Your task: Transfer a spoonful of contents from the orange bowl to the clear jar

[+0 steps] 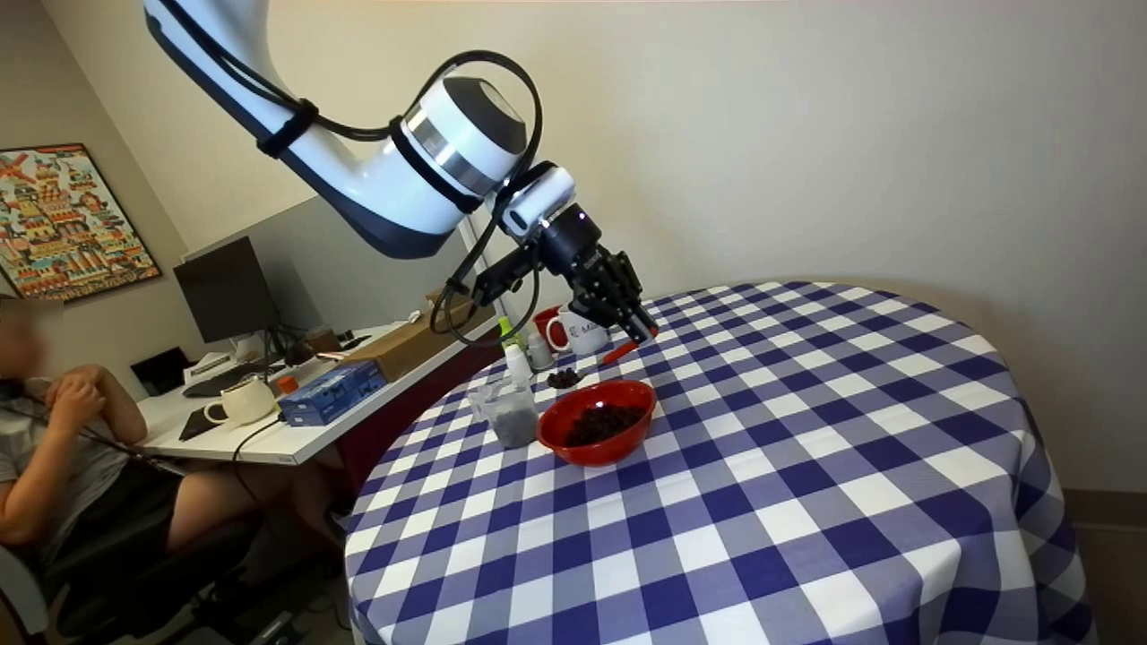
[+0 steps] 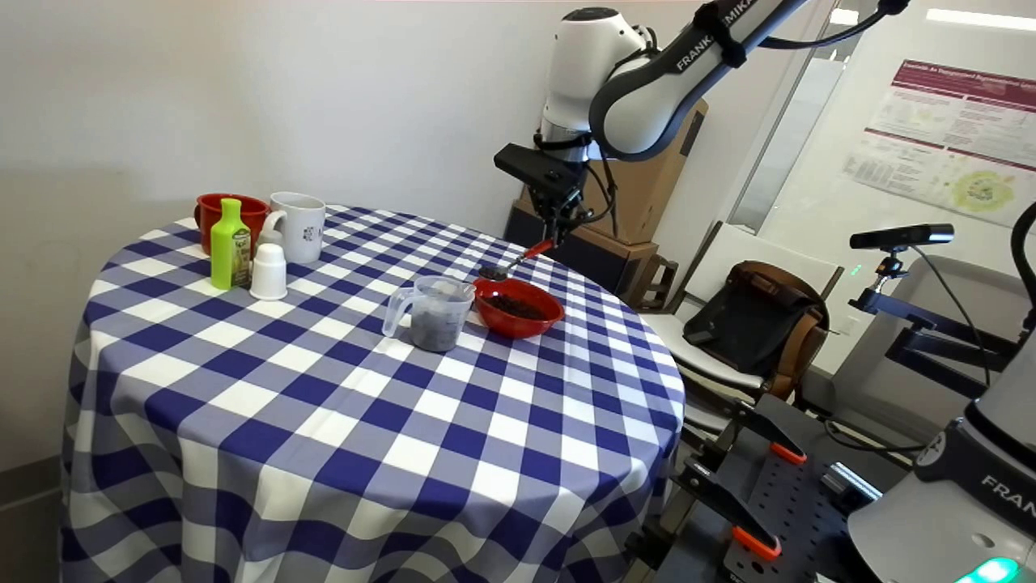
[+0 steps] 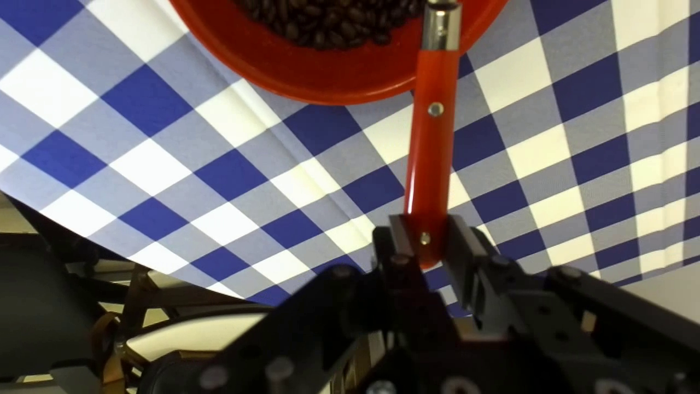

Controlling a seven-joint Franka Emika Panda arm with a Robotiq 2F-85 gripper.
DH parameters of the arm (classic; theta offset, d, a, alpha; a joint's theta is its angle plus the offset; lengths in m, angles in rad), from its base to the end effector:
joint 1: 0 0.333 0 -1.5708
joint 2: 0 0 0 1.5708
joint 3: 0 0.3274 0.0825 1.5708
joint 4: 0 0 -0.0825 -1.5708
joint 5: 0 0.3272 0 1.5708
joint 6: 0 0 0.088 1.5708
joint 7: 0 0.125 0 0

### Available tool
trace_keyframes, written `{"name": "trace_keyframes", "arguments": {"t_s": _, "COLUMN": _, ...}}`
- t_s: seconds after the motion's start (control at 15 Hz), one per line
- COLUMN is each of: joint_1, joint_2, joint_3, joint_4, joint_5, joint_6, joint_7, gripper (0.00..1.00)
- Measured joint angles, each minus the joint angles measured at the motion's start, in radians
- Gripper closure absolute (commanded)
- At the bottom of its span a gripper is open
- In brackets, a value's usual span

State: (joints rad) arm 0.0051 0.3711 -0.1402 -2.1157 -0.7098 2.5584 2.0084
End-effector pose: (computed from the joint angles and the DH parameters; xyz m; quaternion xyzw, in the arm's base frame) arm 0.5520 -0.0693 0.2816 0.6980 -0.6790 0.1990 0.1103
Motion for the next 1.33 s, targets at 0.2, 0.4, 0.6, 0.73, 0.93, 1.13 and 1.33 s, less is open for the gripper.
{"name": "trace_keyframes", "arguments": {"t_s": 0.2, "joint_1": 0.026, "joint_2": -0.020, "joint_3": 0.002, "joint_4": 0.009, "joint_5": 0.000, "joint_6": -0.001, "joint_7": -0.006, "gripper": 0.95}}
{"name": "trace_keyframes", "arguments": {"t_s": 0.4, "joint_1": 0.053, "joint_2": -0.035, "joint_3": 0.008, "joint_4": 0.018, "joint_5": 0.000, "joint_6": -0.003, "joint_7": -0.007, "gripper": 0.95}}
{"name": "trace_keyframes", "arguments": {"t_s": 0.6, "joint_1": 0.078, "joint_2": -0.036, "joint_3": 0.017, "joint_4": 0.035, "joint_5": 0.000, "joint_6": -0.006, "joint_7": -0.007, "gripper": 0.95}}
{"name": "trace_keyframes", "arguments": {"t_s": 0.73, "joint_1": 0.094, "joint_2": -0.036, "joint_3": 0.023, "joint_4": 0.042, "joint_5": 0.000, "joint_6": -0.008, "joint_7": -0.007, "gripper": 0.95}}
{"name": "trace_keyframes", "arguments": {"t_s": 0.93, "joint_1": 0.116, "joint_2": -0.033, "joint_3": 0.034, "joint_4": 0.052, "joint_5": 0.000, "joint_6": -0.011, "joint_7": -0.007, "gripper": 0.95}}
{"name": "trace_keyframes", "arguments": {"t_s": 1.13, "joint_1": 0.137, "joint_2": -0.028, "joint_3": 0.040, "joint_4": 0.061, "joint_5": -0.003, "joint_6": -0.022, "joint_7": -0.007, "gripper": 0.95}}
{"name": "trace_keyframes", "arguments": {"t_s": 1.33, "joint_1": 0.157, "joint_2": -0.023, "joint_3": 0.043, "joint_4": 0.068, "joint_5": -0.011, "joint_6": -0.037, "joint_7": -0.007, "gripper": 0.95}}
